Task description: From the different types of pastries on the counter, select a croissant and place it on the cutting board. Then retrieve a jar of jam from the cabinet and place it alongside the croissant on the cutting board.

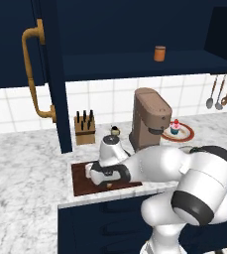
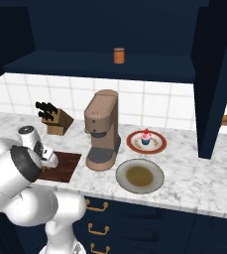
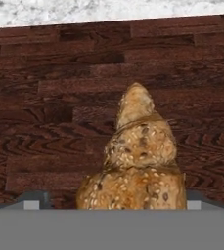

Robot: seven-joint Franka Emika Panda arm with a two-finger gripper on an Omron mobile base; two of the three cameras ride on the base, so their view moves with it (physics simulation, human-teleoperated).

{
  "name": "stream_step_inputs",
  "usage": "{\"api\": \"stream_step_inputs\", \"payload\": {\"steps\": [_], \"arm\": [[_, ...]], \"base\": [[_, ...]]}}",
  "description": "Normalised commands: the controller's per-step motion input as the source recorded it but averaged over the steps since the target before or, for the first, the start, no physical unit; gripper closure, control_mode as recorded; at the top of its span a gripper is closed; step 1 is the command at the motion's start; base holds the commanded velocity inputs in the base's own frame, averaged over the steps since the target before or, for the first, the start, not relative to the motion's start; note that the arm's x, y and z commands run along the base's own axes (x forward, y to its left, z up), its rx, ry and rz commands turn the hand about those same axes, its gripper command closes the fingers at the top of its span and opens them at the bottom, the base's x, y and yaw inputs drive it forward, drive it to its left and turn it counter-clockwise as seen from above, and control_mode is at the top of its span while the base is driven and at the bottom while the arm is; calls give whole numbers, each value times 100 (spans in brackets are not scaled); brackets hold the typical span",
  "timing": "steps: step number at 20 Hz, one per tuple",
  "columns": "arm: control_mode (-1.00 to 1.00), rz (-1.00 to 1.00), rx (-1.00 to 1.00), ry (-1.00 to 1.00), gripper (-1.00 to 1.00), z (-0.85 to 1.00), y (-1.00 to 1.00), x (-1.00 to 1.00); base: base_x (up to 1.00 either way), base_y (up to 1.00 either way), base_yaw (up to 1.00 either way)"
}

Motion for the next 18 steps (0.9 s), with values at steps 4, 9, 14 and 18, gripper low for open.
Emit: {"api": "stream_step_inputs", "payload": {"steps": [4, 9, 14, 18], "arm": [[-100, 8, 0, -3, -100, 9, -13, 9], [-100, 18, 0, 0, -100, 0, -9, 37], [-100, 11, -6, 0, -100, -5, -2, 79], [-100, 0, -6, 0, -100, 49, -9, 12]], "base": [[0, 0, 0], [0, 0, 0], [0, 0, 0], [0, 0, 0]]}}
